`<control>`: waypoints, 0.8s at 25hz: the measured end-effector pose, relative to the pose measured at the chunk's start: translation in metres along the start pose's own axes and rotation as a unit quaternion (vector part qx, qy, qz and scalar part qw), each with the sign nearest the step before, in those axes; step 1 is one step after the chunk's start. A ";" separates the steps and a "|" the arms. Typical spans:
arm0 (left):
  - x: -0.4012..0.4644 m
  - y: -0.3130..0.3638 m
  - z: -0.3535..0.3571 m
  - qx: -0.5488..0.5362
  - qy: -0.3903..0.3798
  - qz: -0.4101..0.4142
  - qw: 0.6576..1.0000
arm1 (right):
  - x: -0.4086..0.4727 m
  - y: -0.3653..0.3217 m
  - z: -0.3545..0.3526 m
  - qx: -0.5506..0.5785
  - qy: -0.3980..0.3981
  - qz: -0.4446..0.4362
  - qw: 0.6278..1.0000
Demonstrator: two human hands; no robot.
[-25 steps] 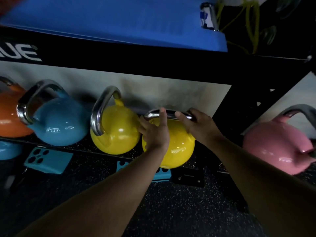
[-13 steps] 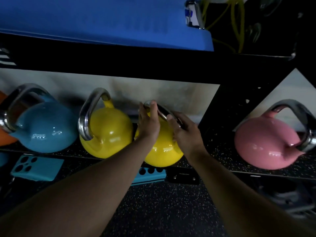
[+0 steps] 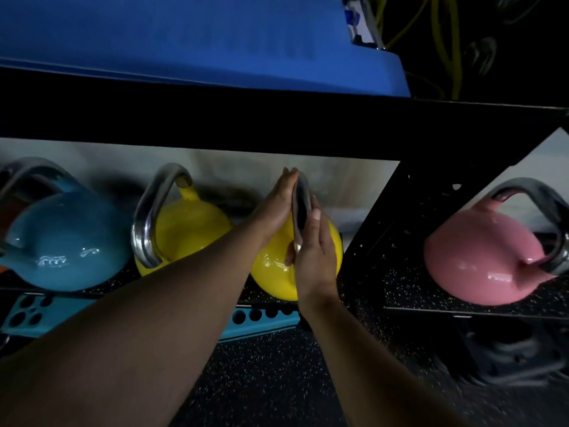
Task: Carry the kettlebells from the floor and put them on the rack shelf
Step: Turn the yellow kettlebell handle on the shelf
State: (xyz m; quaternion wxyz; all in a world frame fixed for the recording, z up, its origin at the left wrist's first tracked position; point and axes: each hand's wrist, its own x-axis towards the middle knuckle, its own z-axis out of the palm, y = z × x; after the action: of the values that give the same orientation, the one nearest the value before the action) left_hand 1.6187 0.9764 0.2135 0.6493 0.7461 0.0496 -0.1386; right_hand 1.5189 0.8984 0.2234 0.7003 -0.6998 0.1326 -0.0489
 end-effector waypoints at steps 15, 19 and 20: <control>-0.008 -0.005 0.004 -0.069 0.015 -0.001 0.998 | -0.004 -0.001 0.011 0.137 -0.043 0.018 0.990; -0.003 -0.004 0.001 -0.049 0.009 0.008 0.999 | -0.003 0.001 0.012 0.119 -0.042 0.014 0.992; -0.003 -0.004 0.001 -0.045 0.007 0.015 0.999 | -0.003 0.001 0.012 0.120 -0.044 0.012 0.992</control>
State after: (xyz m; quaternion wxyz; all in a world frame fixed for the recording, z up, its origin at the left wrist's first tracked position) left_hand 1.6142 0.9767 0.2105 0.6841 0.7175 0.0497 -0.1214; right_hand 1.5185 0.9107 0.2221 0.7848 -0.6105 0.1036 -0.0251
